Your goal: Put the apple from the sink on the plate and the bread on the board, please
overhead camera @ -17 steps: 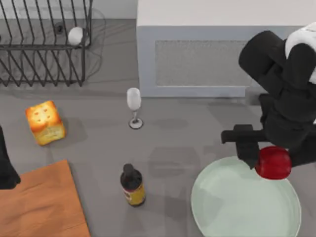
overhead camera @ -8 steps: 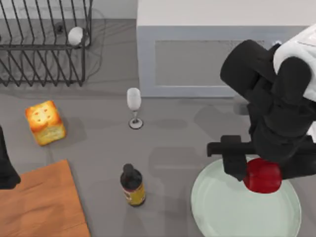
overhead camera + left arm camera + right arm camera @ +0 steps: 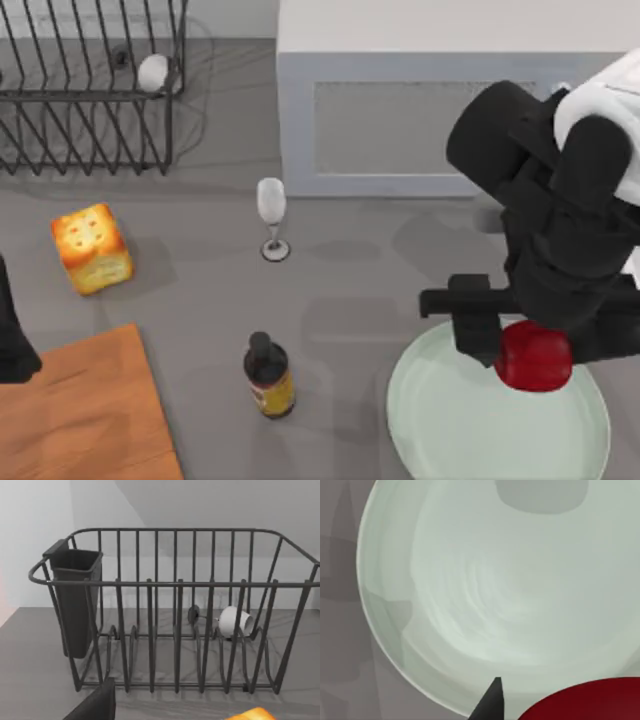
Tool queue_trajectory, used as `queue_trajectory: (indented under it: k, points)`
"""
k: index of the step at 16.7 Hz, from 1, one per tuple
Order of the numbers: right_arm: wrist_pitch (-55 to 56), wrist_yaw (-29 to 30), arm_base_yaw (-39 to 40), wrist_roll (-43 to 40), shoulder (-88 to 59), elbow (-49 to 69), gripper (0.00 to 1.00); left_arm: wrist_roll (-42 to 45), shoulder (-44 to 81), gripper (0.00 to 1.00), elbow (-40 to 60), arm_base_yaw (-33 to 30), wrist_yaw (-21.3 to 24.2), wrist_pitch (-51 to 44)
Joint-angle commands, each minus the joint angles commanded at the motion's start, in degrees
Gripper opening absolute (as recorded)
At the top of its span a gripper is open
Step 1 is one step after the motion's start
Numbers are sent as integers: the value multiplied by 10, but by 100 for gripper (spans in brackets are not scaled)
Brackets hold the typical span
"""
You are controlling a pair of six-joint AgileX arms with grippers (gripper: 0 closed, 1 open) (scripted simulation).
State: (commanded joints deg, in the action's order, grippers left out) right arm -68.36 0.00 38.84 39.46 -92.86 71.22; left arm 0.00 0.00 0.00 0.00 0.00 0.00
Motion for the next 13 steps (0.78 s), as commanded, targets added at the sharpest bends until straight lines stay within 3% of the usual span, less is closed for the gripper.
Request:
queue_trajectory:
  k: [5,13]
  points:
    - [0,0,0,0,0,0,98,0,0,100,0,0,0,0]
    - [0,0,0,0,0,0,100,0,0,100,0,0,0,0]
